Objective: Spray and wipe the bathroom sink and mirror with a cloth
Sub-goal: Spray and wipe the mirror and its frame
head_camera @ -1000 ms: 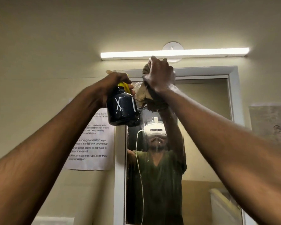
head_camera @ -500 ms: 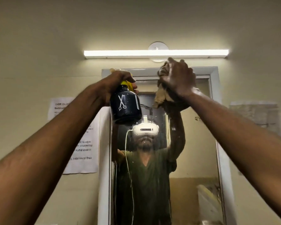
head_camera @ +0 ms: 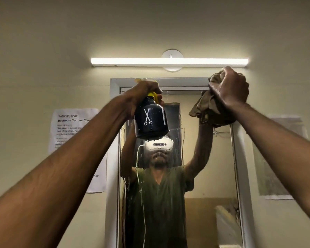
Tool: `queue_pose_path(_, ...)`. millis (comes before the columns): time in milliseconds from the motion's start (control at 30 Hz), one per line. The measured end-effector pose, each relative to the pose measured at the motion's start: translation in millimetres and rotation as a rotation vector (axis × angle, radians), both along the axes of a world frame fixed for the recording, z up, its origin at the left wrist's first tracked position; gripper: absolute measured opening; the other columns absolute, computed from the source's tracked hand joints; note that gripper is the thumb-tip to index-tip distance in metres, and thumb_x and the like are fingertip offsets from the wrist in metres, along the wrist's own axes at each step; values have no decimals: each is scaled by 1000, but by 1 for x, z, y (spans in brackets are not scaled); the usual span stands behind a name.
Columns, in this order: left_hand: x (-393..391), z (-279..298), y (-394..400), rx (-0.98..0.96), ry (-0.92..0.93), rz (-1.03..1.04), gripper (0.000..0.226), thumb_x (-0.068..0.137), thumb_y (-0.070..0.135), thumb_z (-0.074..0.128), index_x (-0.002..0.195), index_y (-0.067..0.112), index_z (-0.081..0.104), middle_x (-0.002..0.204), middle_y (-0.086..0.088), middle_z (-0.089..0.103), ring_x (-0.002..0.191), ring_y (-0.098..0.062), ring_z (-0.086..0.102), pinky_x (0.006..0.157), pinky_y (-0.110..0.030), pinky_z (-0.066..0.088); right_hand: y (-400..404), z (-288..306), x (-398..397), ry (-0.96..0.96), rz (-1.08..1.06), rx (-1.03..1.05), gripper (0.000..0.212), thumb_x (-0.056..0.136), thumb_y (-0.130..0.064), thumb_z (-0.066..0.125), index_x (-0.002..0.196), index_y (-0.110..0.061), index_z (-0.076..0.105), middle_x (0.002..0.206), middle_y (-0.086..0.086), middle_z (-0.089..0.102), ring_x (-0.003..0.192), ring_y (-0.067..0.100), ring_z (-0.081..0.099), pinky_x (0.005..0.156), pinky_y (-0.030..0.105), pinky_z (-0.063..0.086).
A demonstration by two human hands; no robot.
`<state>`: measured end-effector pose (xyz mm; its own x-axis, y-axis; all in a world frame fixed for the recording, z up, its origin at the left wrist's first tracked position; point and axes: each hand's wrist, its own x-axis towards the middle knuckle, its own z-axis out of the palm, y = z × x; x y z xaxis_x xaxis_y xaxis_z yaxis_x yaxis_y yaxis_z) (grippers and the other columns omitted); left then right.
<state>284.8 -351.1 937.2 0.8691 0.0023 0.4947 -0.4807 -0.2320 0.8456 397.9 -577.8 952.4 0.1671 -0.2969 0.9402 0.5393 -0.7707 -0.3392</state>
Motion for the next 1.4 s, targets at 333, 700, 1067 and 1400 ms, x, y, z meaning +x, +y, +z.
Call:
queue_pose_path(333, -22, 4, 26, -27, -106, 5, 14, 88, 18, 54, 99, 9, 57, 81, -3, 66, 70, -16, 69, 75, -30, 58, 124, 4, -29, -22, 53, -278, 44, 92, -37, 54, 133, -22, 44, 129, 15, 52, 109, 31, 57, 88, 43, 49)
queue_pose_path(700, -16, -1, 27, -48, -7, -35, 11, 89, 18, 53, 93, 10, 58, 80, -4, 65, 61, -16, 68, 52, -25, 58, 102, 5, -24, -6, -19, -445, 58, 92, -45, 52, 141, -22, 33, 139, 16, 42, 117, 33, 52, 91, 41, 45)
queue_pose_path(1067, 26, 1, -65, 72, -80, -144, 8, 89, 17, 51, 90, 9, 54, 77, -4, 60, 60, -12, 61, 63, -23, 55, -35, 4, 0, 13, 3, -78, 29, 79, -31, 69, 99, -14, 60, 102, 13, 65, 93, 34, 60, 67, 30, 35)
queue_pose_path(1400, 33, 5, -77, 43, -79, -150, 7, 90, 15, 49, 91, 9, 52, 75, -3, 57, 59, -11, 59, 51, -17, 48, -20, 4, 1, -11, 21, -47, 31, 82, -31, 69, 105, -14, 58, 106, 13, 65, 97, 33, 59, 70, 31, 40)
